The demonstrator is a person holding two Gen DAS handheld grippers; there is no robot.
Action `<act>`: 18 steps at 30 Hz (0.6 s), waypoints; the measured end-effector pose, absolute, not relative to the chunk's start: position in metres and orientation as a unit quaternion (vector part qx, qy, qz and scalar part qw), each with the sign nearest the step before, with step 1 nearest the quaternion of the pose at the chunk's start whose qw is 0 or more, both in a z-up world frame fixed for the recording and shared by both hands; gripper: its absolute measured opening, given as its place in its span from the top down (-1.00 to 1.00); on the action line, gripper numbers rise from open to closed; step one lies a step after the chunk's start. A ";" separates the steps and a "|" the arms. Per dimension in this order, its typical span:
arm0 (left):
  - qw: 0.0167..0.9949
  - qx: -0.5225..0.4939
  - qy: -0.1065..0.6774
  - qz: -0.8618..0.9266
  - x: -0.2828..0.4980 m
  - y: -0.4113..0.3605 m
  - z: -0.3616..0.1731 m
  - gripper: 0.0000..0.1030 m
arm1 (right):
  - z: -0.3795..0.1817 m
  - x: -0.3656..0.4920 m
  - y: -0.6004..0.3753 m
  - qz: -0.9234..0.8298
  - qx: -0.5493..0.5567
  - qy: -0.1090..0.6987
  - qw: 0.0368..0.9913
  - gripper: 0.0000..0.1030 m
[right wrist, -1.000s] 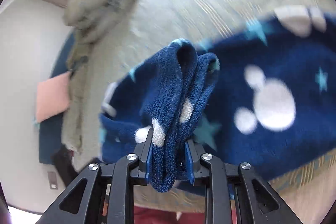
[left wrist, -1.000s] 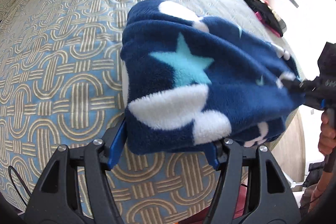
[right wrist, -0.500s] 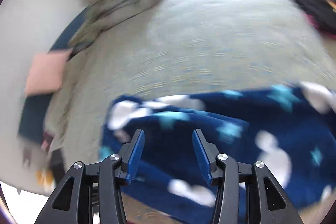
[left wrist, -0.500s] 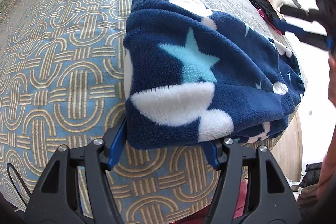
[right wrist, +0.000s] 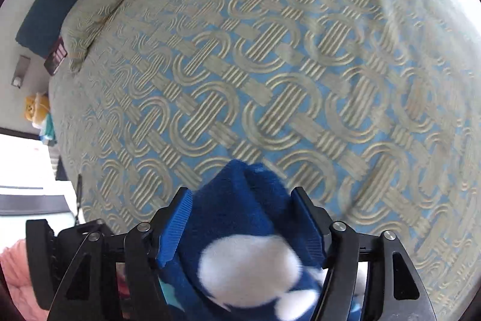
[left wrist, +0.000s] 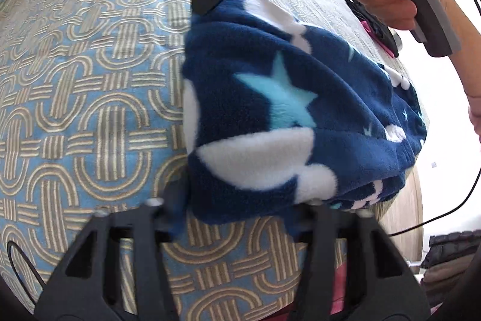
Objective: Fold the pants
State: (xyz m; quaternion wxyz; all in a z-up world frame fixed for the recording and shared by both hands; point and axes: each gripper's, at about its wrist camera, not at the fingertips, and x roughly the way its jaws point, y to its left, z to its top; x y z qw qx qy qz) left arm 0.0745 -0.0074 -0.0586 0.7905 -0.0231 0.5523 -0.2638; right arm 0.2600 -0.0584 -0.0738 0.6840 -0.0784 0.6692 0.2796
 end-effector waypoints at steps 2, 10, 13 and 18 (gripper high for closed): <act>0.793 -0.021 0.546 -0.269 0.072 -0.005 -0.057 0.37 | -0.074 0.247 -0.055 0.247 -0.101 0.669 0.694 0.68; 0.793 -0.013 0.541 -0.281 0.059 0.015 -0.054 0.80 | -0.056 0.283 -0.076 0.050 -0.163 0.562 0.809 0.90; 0.791 0.004 0.553 -0.261 0.053 0.026 -0.061 0.84 | -0.062 0.295 -0.104 0.071 -0.074 0.593 0.799 0.89; 0.790 -0.018 0.559 -0.251 0.050 0.041 -0.060 0.83 | -0.048 0.251 -0.089 0.256 -0.037 0.620 0.741 0.46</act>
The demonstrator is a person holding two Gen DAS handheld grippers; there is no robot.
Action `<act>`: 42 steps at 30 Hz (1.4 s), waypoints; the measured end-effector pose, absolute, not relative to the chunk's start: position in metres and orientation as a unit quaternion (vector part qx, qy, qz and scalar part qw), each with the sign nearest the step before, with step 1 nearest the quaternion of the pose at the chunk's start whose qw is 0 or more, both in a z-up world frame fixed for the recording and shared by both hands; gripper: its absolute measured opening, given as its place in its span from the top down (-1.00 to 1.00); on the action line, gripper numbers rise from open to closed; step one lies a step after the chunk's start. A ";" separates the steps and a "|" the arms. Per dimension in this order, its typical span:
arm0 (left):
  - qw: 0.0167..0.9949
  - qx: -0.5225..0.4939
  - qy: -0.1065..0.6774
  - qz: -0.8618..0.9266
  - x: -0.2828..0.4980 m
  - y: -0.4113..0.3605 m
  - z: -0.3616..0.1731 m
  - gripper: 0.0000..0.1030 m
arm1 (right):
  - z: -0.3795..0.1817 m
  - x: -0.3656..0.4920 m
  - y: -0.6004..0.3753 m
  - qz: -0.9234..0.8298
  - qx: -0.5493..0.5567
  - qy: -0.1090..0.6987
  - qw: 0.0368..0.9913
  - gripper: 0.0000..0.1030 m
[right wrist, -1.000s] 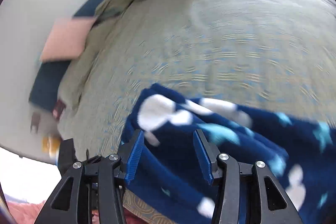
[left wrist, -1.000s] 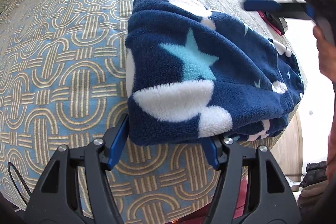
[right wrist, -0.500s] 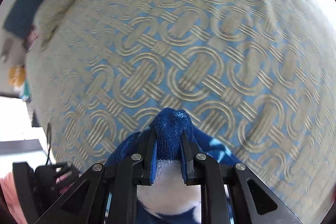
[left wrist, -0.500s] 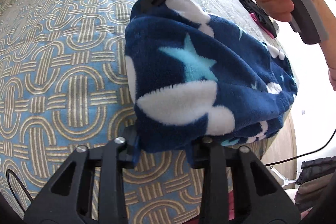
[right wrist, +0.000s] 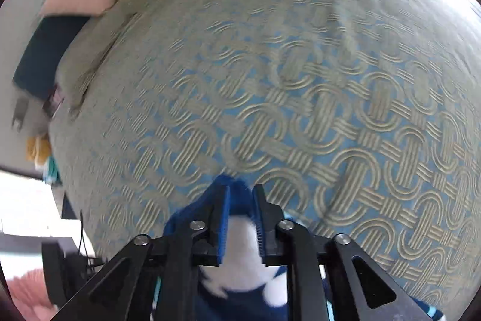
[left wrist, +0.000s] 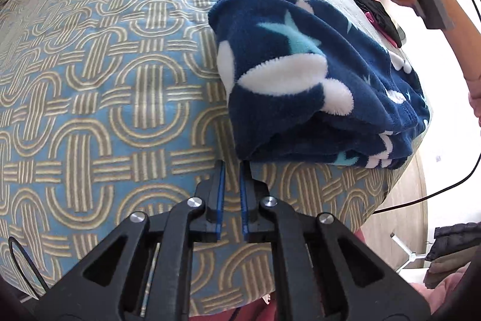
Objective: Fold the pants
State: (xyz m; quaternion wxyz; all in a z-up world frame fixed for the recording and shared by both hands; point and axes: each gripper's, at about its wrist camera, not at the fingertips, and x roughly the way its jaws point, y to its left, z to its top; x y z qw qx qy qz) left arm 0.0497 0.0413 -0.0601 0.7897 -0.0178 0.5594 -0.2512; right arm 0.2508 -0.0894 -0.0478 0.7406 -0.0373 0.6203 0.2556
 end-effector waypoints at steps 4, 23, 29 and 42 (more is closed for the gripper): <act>0.802 -0.033 0.539 -0.255 0.054 0.034 -0.047 -0.07 | -0.050 0.232 -0.074 0.243 -0.147 0.604 0.745 -0.15; 0.807 0.045 0.536 -0.245 0.031 0.045 -0.054 0.48 | -0.053 0.230 -0.144 0.180 -0.016 0.614 0.768 0.66; 0.835 0.013 0.479 -0.271 0.037 0.024 -0.007 -0.21 | -0.060 0.191 -0.176 0.149 -0.066 0.619 0.768 -0.19; 0.805 0.051 0.520 -0.282 0.063 -0.018 -0.037 -0.25 | -0.095 0.186 -0.275 -0.067 0.024 0.626 0.776 0.93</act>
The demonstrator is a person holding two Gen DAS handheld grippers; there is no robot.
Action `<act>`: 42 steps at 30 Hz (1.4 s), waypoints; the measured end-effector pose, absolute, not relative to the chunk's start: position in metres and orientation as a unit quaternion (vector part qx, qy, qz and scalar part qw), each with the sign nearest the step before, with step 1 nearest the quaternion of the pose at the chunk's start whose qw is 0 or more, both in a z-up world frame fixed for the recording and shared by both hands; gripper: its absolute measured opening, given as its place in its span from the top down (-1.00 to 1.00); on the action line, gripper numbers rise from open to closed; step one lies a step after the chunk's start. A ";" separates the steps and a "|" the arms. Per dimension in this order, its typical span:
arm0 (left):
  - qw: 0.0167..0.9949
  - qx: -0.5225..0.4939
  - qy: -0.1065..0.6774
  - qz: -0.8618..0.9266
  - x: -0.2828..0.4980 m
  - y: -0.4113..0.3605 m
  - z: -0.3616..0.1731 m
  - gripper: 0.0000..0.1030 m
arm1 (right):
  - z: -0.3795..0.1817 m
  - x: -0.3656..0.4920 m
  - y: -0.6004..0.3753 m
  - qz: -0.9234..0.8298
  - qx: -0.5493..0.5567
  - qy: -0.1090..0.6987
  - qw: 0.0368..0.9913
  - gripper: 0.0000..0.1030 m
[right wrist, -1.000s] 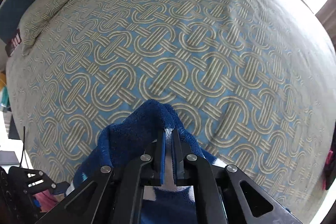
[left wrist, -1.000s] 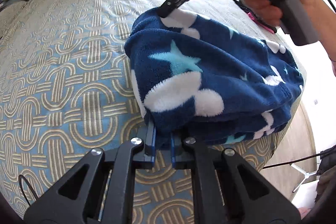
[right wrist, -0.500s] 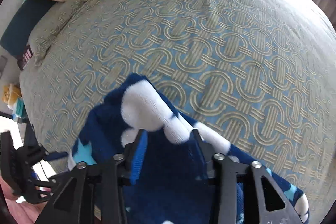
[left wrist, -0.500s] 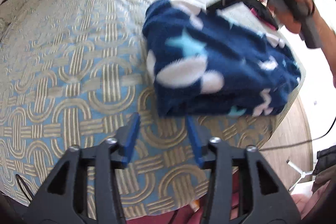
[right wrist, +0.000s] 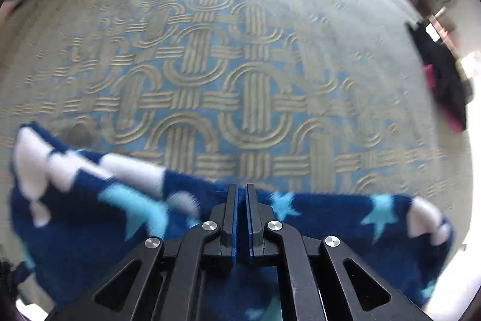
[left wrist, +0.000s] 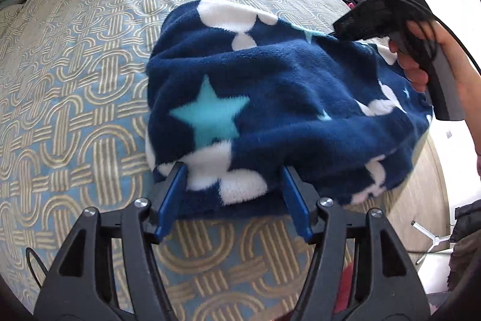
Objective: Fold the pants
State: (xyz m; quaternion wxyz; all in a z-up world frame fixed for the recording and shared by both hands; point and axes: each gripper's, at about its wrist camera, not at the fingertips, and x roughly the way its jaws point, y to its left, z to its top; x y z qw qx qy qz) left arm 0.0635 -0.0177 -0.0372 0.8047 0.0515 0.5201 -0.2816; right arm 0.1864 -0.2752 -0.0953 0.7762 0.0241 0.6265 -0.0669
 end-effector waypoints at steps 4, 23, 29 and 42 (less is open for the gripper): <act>0.784 0.009 0.548 -0.291 0.055 0.000 -0.031 -0.25 | -0.061 0.147 -0.280 0.007 0.053 0.597 0.801 0.84; 0.813 0.111 0.507 -0.265 0.059 -0.051 -0.033 -0.28 | -0.081 0.029 -0.308 0.093 0.213 0.582 0.779 0.47; 0.803 0.076 0.520 -0.280 0.057 -0.054 -0.013 -0.28 | -0.078 0.060 -0.314 0.101 0.242 0.534 0.803 0.42; 0.790 0.120 0.513 -0.313 0.071 -0.135 -0.054 -0.48 | -0.084 0.047 -0.329 -0.046 0.202 0.547 0.811 0.47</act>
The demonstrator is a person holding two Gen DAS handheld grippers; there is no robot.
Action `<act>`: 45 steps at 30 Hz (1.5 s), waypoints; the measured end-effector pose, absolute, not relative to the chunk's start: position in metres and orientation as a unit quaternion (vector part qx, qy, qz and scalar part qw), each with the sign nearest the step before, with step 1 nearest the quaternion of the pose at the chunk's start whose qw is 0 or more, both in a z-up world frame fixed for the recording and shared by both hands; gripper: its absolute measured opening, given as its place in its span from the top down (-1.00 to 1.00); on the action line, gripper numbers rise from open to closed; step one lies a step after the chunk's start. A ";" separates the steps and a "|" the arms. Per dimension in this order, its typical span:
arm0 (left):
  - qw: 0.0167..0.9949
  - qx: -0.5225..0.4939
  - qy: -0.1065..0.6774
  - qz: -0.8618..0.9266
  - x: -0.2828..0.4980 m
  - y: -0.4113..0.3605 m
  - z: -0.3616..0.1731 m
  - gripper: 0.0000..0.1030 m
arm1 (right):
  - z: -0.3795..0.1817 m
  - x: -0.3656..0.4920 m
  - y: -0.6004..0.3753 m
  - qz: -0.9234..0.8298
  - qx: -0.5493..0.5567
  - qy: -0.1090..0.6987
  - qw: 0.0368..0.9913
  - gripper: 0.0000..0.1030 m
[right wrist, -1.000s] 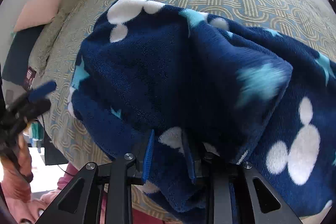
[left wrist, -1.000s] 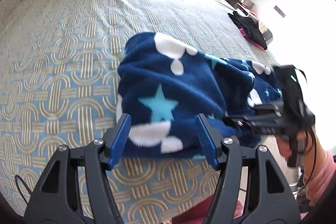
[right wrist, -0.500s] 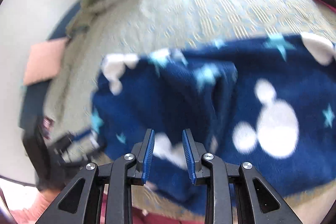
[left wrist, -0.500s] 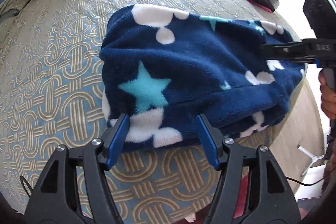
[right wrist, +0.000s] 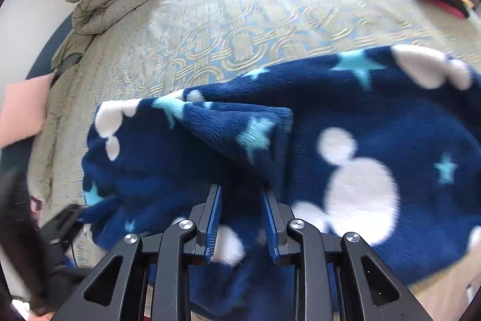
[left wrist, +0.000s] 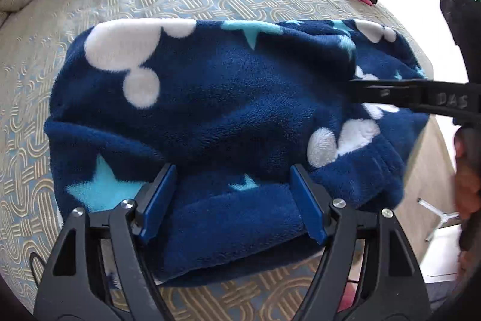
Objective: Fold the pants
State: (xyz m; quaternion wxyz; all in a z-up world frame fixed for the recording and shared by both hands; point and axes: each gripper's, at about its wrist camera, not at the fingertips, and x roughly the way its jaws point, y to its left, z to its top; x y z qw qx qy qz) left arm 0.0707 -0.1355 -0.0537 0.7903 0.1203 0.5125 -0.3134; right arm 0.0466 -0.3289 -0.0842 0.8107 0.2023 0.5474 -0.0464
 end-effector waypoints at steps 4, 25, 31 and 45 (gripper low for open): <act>0.783 0.124 0.515 -0.327 0.067 -0.145 -0.039 -0.48 | -0.068 0.024 -0.335 -0.092 0.152 0.530 0.829 0.46; 0.737 0.150 0.529 -0.393 0.133 -0.289 -0.051 -0.47 | -0.058 -0.079 -0.378 -0.004 0.316 0.478 0.820 0.44; 0.730 0.111 0.553 -0.386 0.139 -0.285 -0.042 -0.47 | -0.073 -0.050 -0.322 0.062 0.311 0.495 0.809 0.44; 0.711 0.163 0.530 -0.433 0.069 -0.261 -0.043 -0.48 | -0.078 -0.157 -0.500 -0.243 0.473 0.361 0.766 -0.36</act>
